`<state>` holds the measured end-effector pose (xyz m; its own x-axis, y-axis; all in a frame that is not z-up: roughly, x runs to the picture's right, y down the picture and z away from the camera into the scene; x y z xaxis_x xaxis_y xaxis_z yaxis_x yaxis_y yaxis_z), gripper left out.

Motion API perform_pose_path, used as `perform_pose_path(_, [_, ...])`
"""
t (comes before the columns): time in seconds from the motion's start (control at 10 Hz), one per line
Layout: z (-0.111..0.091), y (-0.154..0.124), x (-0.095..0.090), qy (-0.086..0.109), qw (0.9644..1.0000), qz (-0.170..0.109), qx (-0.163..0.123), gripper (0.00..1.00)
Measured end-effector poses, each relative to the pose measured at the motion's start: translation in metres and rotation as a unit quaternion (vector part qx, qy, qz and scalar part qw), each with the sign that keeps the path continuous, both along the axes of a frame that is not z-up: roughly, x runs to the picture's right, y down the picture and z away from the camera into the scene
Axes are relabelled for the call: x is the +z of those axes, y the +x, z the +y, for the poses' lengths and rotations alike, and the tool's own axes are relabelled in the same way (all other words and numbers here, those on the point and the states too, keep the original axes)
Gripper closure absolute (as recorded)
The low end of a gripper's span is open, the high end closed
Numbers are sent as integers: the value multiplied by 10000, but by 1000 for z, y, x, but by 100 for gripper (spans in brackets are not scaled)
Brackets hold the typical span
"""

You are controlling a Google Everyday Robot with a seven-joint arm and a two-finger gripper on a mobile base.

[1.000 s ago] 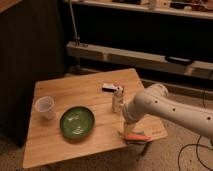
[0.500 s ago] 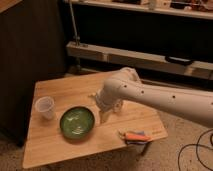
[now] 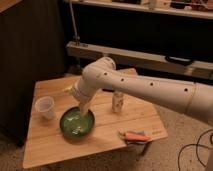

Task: Pick up the ceramic cup

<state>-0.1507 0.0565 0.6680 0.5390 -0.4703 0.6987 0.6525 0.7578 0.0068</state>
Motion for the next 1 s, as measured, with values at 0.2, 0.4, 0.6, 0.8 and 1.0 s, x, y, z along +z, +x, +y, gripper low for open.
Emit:
perform_pose_path(0.2, [0, -1, 0, 27, 10000, 20, -48, 20])
perform_pose_path(0.4, [-9, -1, 4, 265, 9994, -33, -236, 20])
perform_pose_path(0.6, [-31, 7, 20, 532, 9970, -235, -516, 20])
perform_pose_path(0.8, [-65, 15, 43, 938, 9873, -730, -1058, 20])
perform_pose_path(1.0, [-89, 17, 54, 1371, 9670, -1254, -1745, 20])
